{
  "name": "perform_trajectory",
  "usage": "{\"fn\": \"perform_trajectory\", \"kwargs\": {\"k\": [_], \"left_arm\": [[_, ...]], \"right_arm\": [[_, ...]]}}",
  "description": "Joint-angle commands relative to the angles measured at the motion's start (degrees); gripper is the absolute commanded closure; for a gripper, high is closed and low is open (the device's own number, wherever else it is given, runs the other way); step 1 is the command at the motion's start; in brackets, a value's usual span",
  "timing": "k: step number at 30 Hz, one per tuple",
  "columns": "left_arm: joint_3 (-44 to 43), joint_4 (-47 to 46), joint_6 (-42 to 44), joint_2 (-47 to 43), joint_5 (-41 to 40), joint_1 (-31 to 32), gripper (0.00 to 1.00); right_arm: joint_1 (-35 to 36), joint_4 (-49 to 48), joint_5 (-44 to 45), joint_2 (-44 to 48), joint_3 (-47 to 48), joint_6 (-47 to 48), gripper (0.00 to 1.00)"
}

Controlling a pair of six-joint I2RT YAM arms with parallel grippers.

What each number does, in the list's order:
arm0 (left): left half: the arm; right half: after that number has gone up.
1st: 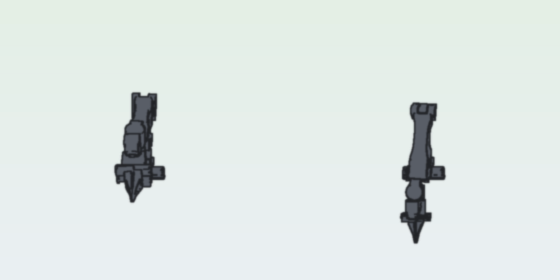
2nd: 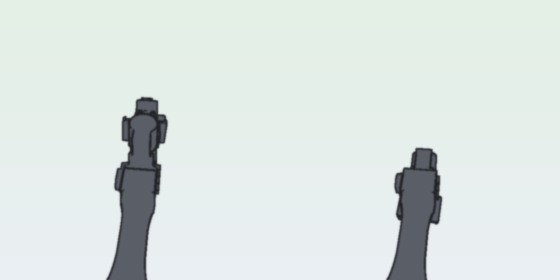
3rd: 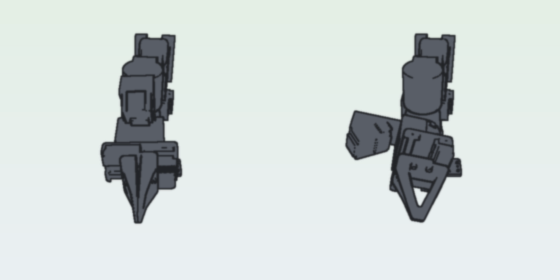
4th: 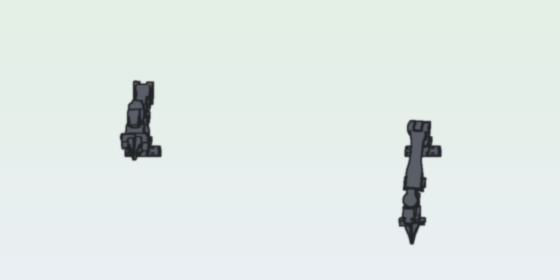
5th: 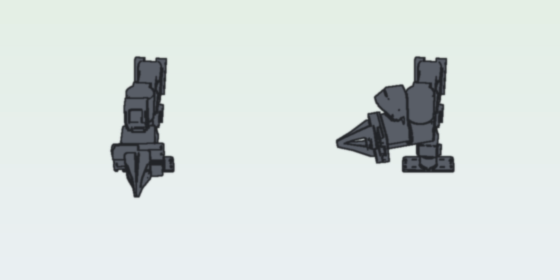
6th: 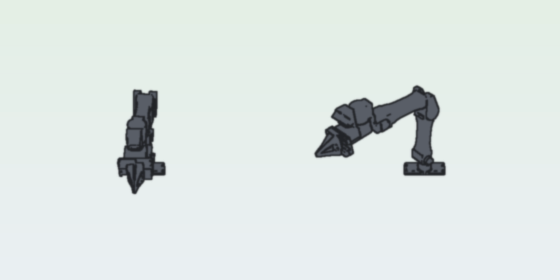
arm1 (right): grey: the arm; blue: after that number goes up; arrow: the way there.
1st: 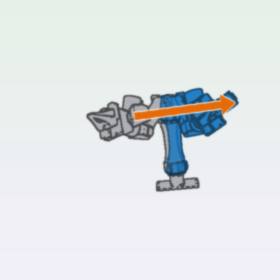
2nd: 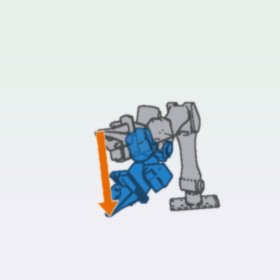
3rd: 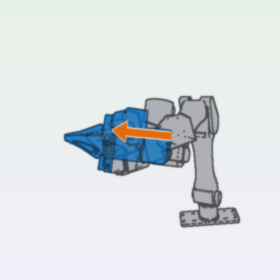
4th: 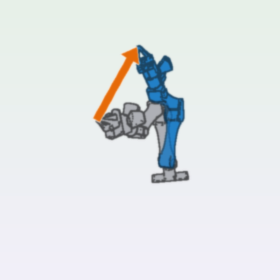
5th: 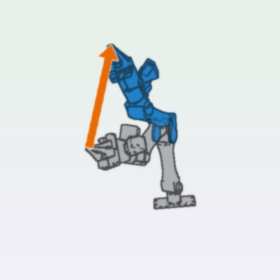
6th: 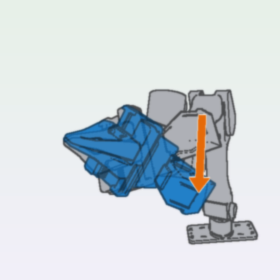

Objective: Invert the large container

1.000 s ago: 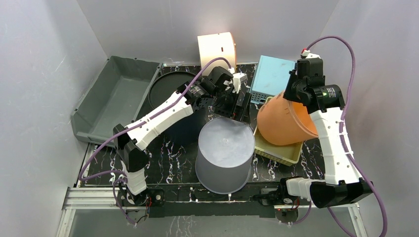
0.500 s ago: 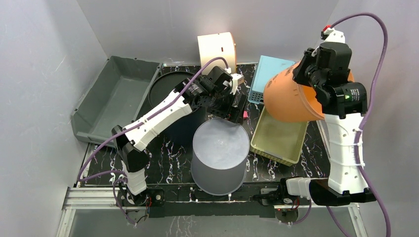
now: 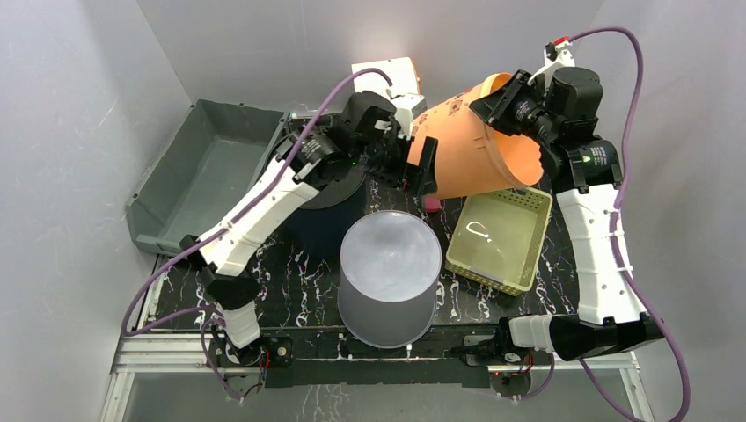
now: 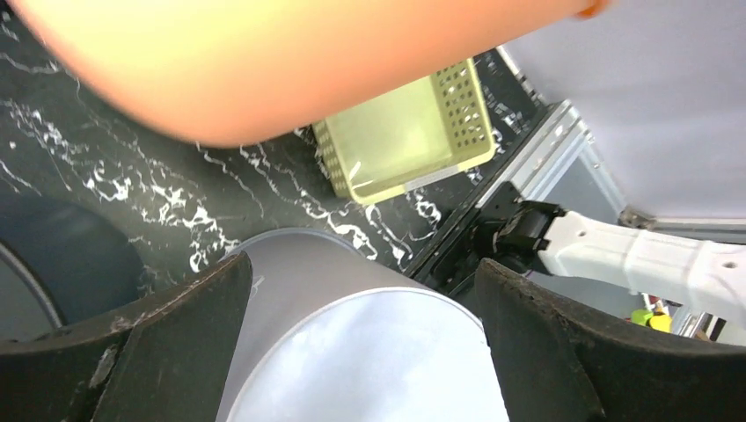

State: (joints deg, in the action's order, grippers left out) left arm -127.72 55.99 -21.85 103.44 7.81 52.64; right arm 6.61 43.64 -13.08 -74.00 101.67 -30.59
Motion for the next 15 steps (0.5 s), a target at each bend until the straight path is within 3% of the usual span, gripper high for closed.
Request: {"fn": "perform_trajectory", "kwargs": {"k": [1, 7, 10, 15], "left_arm": [[-2.3, -2.7, -0.1, -5.5, -0.8, 0.0, 0.02], [1.9, -6.2, -3.8, -10.2, -3.3, -2.4, 0.02], [5.2, -8.8, -7.0, -12.3, -0.8, -6.2, 0.02], [9.8, -11.1, -8.8, -14.1, 3.9, -10.7, 0.02]], "right_arm": [[-0.2, -16.6, -5.1, 3.1, -4.4, -6.9, 1.0], [-0.3, -20.1, -4.1, 8.4, -11.4, -9.7, 1.0], [-1.1, -22.8, -5.3, 10.5, -15.7, -13.9, 1.0], [-6.1, -36.4, -13.5, 13.2, -25.8, -27.0, 1.0]]}}
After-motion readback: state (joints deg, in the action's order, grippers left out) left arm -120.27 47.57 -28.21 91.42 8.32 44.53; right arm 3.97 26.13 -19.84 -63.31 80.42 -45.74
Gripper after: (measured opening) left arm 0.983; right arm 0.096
